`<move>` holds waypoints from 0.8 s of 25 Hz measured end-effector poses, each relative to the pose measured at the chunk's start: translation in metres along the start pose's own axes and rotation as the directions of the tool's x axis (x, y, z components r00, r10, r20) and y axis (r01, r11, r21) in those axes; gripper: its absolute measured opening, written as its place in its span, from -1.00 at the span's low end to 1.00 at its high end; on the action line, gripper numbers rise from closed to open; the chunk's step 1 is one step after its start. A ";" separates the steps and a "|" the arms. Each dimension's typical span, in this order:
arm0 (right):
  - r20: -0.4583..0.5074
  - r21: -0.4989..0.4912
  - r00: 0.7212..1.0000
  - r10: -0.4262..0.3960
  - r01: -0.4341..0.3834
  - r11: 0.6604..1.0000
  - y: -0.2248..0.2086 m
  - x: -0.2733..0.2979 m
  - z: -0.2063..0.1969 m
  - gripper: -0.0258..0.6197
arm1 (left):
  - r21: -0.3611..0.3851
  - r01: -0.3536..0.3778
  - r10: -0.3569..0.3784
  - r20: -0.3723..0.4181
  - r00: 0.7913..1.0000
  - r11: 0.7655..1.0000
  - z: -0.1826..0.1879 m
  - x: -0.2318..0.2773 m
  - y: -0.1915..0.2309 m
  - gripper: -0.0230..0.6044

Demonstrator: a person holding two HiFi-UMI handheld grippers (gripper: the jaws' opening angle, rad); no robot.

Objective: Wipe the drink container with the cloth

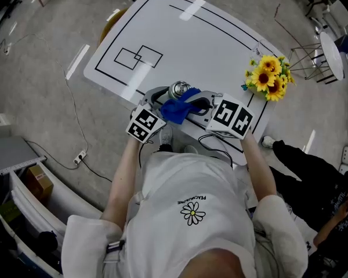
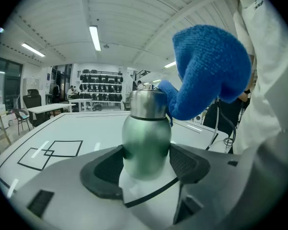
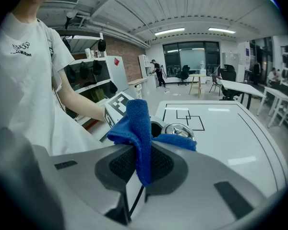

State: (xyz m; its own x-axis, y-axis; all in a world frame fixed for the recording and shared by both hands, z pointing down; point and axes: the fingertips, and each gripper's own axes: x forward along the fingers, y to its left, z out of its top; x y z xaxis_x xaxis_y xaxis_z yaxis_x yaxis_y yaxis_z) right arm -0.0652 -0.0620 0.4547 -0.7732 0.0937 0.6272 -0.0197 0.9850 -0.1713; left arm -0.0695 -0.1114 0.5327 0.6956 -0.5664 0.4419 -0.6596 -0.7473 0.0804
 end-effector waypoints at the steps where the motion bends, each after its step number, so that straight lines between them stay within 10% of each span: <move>1: -0.002 0.000 1.000 0.000 0.000 1.000 0.000 0.000 -0.001 -0.79 | 0.001 -0.003 0.003 -0.001 1.000 1.000 -0.002 0.000 0.001 0.03; 7: 0.116 -0.034 0.993 -0.007 0.011 0.999 0.002 -0.026 0.037 -0.79 | -0.059 0.014 -0.014 0.008 1.000 0.998 0.013 -0.010 0.000 0.05; 11: 0.291 -0.060 0.946 -0.145 0.170 0.984 -0.020 -0.072 0.089 -0.79 | -0.073 -0.046 0.055 0.134 0.989 0.996 0.062 -0.045 0.012 0.05; 16: 0.552 0.087 0.747 -0.370 0.389 0.917 -0.050 -0.132 0.130 -0.79 | -0.050 -0.247 0.251 0.305 0.919 0.968 0.144 -0.093 0.044 -0.30; 20: 0.650 0.229 0.569 -0.504 0.486 0.844 -0.060 -0.163 0.129 -0.79 | -0.063 -0.444 0.427 0.421 0.800 0.894 0.200 -0.127 0.056 -0.81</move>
State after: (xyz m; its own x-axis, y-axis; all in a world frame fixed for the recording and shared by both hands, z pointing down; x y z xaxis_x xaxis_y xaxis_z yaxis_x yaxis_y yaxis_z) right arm -0.0197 -0.1545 0.2651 -0.8420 -0.5370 -0.0509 -0.5371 0.8434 -0.0138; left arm -0.1372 -0.1509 0.3024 0.3945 -0.9188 0.0116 -0.9164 -0.3943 -0.0685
